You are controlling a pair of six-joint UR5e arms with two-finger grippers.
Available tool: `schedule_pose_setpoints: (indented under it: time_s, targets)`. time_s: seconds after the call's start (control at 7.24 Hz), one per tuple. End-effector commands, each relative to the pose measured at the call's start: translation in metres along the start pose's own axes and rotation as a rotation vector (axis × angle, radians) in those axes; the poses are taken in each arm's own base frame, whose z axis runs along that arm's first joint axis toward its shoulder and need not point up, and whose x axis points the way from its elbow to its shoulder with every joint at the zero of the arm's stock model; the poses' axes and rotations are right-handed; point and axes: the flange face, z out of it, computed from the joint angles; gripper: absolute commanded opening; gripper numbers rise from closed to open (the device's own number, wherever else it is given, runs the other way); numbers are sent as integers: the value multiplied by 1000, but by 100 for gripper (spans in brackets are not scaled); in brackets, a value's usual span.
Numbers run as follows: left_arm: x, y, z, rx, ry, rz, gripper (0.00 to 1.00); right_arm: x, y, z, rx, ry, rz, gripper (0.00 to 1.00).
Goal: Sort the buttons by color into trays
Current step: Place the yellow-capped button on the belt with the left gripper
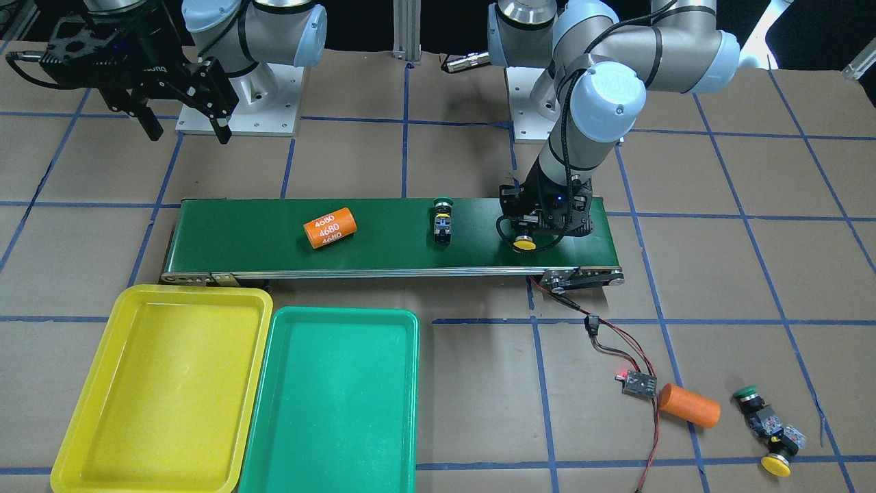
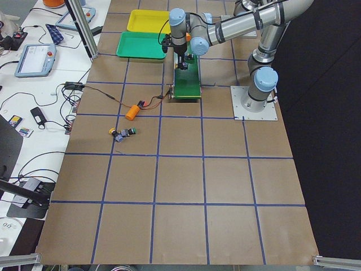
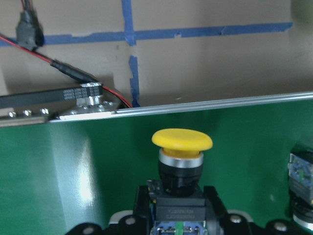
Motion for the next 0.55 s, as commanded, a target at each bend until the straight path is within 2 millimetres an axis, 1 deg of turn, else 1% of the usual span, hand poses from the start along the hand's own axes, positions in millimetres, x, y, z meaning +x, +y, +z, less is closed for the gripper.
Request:
schedule_pose_setpoints:
  time_s: [0.0,0.14,0.28,0.41]
  targets:
    - [1,17,25,-34,0,-23,35,0,0,0,1,0,-1,100]
    - [1,13,18,0,-1,-26,96,0,-1,1,-2,0,-2,100]
    - [0,12,10,25,3,-29,100,1,0,4,-15,7,-1,100]
    - [-12,-1,-11,61,9,-44,100,1,0,5,-16,5,0,100]
